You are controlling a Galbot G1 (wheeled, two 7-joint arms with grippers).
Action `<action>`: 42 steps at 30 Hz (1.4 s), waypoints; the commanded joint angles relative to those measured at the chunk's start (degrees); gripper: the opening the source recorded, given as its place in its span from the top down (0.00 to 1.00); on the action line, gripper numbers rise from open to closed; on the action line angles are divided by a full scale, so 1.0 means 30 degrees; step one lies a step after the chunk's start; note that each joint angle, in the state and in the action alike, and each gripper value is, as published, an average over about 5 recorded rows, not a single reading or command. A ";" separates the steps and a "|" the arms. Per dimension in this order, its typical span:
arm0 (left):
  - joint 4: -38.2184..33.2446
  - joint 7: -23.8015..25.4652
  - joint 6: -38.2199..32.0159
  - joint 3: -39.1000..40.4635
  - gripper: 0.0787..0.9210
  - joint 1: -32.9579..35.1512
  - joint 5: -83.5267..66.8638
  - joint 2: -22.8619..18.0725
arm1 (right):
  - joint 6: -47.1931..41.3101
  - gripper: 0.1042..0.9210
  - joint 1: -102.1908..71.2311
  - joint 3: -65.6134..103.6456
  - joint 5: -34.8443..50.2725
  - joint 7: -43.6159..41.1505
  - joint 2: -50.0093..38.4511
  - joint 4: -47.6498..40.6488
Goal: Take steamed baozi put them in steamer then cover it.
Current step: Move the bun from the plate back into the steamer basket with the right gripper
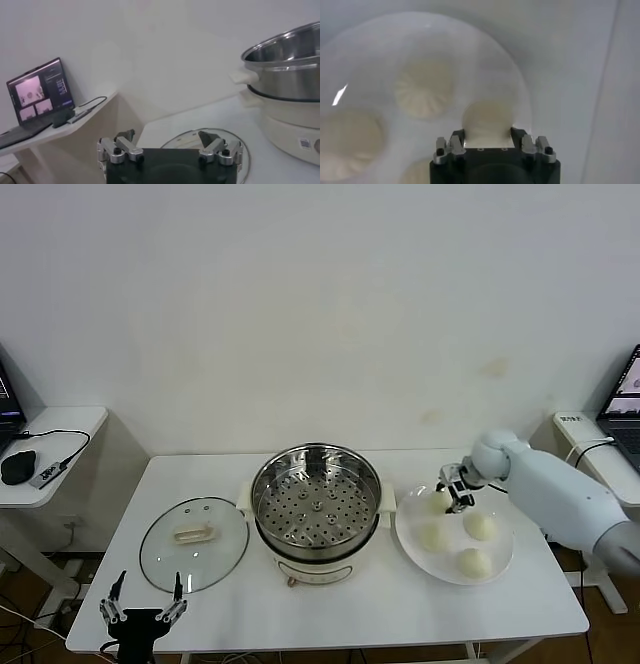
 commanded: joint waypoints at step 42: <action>0.0406 -0.0040 0.0074 -0.0241 0.12 -0.0484 -0.0621 -0.0015 | 0.5483 0.41 0.6944 -0.9559 0.1146 0.3278 0.8822 0.1191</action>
